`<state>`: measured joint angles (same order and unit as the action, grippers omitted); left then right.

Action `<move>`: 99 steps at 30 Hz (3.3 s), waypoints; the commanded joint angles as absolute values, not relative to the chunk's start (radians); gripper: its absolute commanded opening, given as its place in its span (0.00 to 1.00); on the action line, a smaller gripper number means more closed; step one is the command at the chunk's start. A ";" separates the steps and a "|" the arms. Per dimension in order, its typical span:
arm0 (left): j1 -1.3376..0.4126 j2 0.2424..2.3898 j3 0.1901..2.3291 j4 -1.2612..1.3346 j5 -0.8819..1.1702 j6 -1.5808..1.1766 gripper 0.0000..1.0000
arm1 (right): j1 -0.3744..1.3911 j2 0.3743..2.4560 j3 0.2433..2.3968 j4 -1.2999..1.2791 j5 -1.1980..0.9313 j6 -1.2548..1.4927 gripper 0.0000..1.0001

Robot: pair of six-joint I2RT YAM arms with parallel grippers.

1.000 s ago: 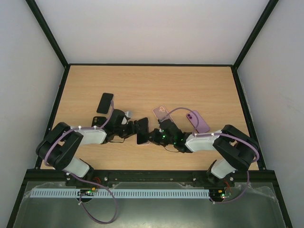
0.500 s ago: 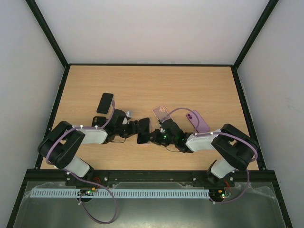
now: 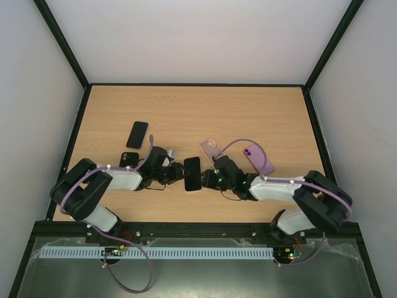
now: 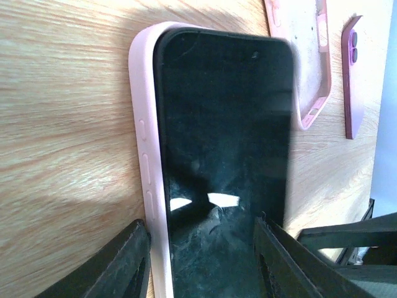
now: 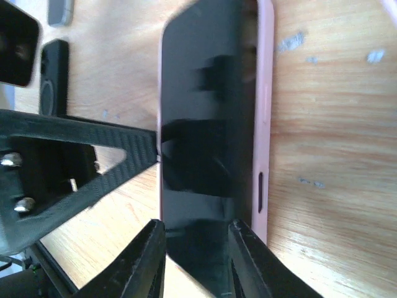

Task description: Put the phone into the phone case

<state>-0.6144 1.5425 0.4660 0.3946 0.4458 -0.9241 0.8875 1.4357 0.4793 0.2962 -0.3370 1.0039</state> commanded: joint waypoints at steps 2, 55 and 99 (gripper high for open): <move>-0.608 1.531 0.461 0.326 0.417 -0.920 0.47 | 0.886 1.326 0.494 0.184 -0.218 0.931 0.34; -0.597 1.541 0.370 0.426 0.403 -0.917 0.25 | 0.830 1.557 0.476 0.802 -0.529 1.141 0.67; -0.614 1.417 0.370 0.338 0.367 -0.925 0.50 | 0.830 1.557 0.459 0.638 -0.349 1.005 0.03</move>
